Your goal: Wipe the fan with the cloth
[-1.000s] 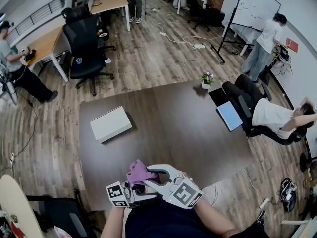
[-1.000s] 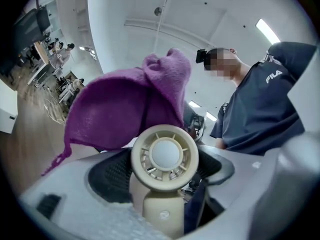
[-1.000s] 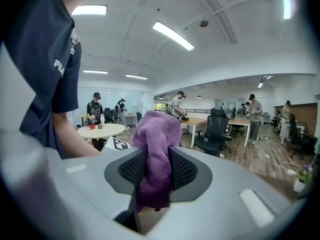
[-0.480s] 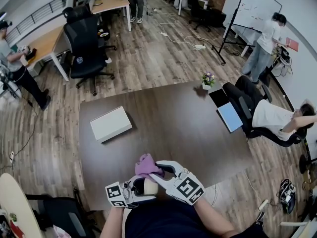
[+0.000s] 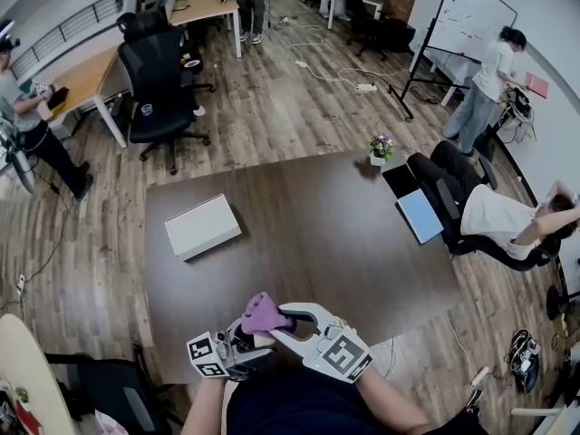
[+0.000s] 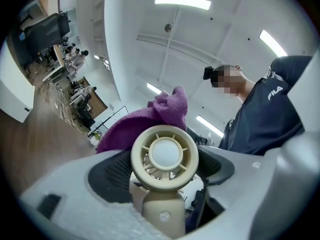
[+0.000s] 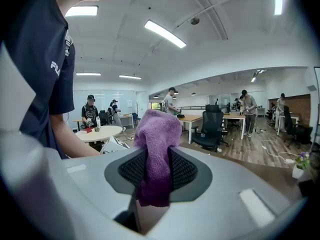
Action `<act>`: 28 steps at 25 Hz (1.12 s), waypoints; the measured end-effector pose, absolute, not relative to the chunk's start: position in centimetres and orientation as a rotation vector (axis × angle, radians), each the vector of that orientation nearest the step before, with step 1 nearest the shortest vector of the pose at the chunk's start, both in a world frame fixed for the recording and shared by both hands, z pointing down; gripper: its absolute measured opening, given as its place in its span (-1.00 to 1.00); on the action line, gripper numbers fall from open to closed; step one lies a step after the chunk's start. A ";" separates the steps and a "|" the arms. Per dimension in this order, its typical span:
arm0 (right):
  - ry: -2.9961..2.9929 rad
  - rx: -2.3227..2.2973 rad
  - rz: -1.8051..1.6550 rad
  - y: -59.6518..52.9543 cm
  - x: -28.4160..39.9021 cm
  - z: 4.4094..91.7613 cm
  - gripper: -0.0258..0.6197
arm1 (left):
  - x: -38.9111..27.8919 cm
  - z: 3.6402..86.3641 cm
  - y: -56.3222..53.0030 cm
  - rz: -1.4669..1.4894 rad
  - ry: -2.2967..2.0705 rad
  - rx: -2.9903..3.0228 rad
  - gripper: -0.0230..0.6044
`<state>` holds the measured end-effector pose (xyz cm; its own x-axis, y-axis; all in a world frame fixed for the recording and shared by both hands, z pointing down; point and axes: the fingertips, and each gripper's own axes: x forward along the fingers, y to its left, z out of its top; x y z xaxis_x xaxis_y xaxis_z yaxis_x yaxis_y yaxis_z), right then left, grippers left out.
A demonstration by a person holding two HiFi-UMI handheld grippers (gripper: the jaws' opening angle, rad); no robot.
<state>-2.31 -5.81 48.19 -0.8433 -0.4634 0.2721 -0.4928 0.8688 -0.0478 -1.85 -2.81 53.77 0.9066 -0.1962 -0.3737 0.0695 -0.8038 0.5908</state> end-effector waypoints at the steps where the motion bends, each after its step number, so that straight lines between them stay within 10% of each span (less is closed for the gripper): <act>1: -2.802 0.726 0.168 -5.7 -2.3 48.2 -0.53 | -2.1 53.7 -3.1 -0.595 -0.114 2.429 0.27; 28: -2.672 0.649 0.505 -2.4 -4.8 54.8 -0.53 | -11.6 48.1 -9.1 -1.313 -0.316 2.132 0.27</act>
